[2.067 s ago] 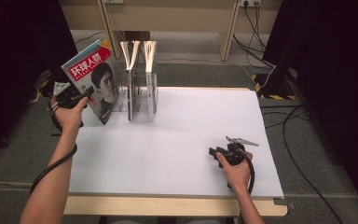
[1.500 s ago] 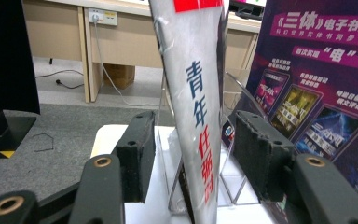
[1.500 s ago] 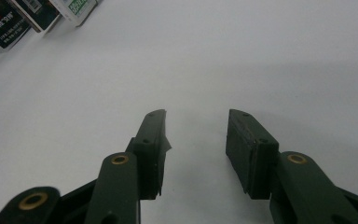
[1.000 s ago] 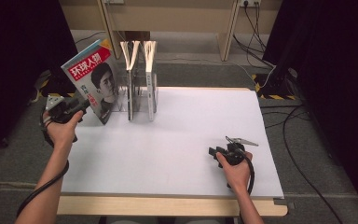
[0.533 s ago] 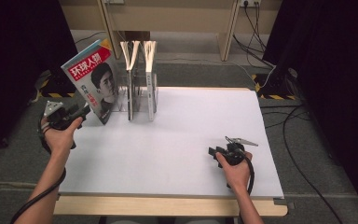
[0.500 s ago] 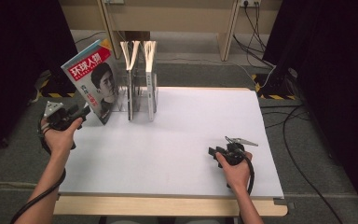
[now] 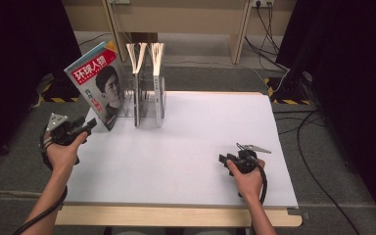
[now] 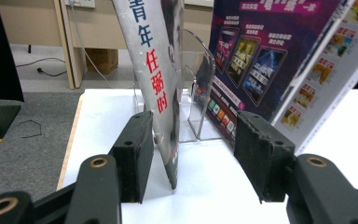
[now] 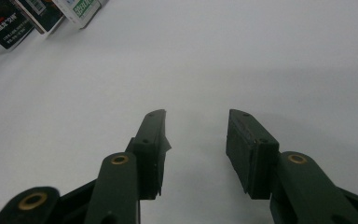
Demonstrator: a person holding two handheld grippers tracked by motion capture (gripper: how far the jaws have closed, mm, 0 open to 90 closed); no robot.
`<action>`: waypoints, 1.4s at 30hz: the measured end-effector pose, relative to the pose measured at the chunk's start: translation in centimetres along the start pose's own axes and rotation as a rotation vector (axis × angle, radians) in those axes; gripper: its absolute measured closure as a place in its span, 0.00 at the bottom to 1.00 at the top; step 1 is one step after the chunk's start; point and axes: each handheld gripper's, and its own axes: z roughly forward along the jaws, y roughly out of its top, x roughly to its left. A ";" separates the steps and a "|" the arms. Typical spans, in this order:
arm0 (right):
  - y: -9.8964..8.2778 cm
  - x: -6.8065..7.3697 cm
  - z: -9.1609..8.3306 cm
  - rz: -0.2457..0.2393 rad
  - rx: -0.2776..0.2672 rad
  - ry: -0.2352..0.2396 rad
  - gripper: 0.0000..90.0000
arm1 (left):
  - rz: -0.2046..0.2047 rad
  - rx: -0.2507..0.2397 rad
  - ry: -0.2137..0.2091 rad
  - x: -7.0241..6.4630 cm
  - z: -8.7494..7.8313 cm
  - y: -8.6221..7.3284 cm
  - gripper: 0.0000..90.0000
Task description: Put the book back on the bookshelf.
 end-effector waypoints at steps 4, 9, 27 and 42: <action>0.0 0.0 -0.1 -0.006 -0.003 -0.003 0.64 | 0.005 0.002 -0.005 -0.3 -0.7 -0.6 0.49; 0.0 0.1 -0.1 -0.004 -0.001 -0.002 0.64 | 0.009 0.028 -0.016 -0.5 -1.7 -1.8 0.47; 0.0 0.2 0.0 -0.001 -0.008 -0.003 0.64 | -0.002 0.113 -0.013 -0.1 -4.5 -8.0 0.47; 0.1 0.3 -0.6 -0.010 -0.028 0.005 0.62 | -0.002 0.100 0.008 0.5 -5.8 -9.1 0.48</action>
